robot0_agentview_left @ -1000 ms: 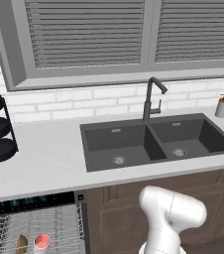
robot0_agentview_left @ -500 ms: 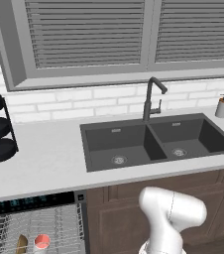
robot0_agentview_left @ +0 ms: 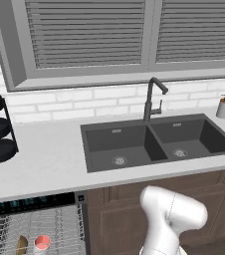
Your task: Pick up the cup and bowl from the counter, place them in the dishwasher, and close the dishwasher door.
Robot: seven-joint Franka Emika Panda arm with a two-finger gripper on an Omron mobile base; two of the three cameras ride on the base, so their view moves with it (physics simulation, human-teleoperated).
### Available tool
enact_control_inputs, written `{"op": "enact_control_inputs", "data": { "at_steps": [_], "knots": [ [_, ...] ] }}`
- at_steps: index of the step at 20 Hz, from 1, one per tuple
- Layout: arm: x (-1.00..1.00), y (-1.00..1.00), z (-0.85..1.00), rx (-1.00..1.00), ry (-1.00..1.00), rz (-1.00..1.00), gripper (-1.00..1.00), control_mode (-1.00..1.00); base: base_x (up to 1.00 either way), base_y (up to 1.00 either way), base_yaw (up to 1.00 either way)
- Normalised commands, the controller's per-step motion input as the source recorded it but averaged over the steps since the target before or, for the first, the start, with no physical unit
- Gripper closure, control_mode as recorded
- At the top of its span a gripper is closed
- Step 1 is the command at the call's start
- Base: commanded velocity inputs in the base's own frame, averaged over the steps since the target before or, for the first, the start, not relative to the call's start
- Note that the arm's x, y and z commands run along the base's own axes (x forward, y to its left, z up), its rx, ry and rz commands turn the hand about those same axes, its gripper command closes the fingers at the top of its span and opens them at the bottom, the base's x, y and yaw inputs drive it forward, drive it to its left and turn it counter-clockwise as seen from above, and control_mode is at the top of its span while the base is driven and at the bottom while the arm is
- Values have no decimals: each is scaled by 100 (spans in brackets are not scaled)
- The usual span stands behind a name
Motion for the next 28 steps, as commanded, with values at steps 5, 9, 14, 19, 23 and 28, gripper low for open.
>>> {"op": "enact_control_inputs", "data": {
  "at_steps": [5, 9, 14, 19, 23, 28],
  "knots": [
    [26, -63, -100, -38, -22, -1, -100, -100, 0, 0, 0],
    [28, -92, -100, -38, -34, -6, -100, -100, 0, 0, 0],
    [20, -100, -100, -32, -25, -12, -100, -100, 0, 0, 0],
    [41, -99, -99, -32, -44, -17, -100, -100, 0, 0, 0],
    [84, -46, -33, -15, -62, -6, -100, -100, 0, 0, 0],
    [98, 0, 0, 0, -60, 0, -100, -100, 0, 0, 0]
  ]
}}
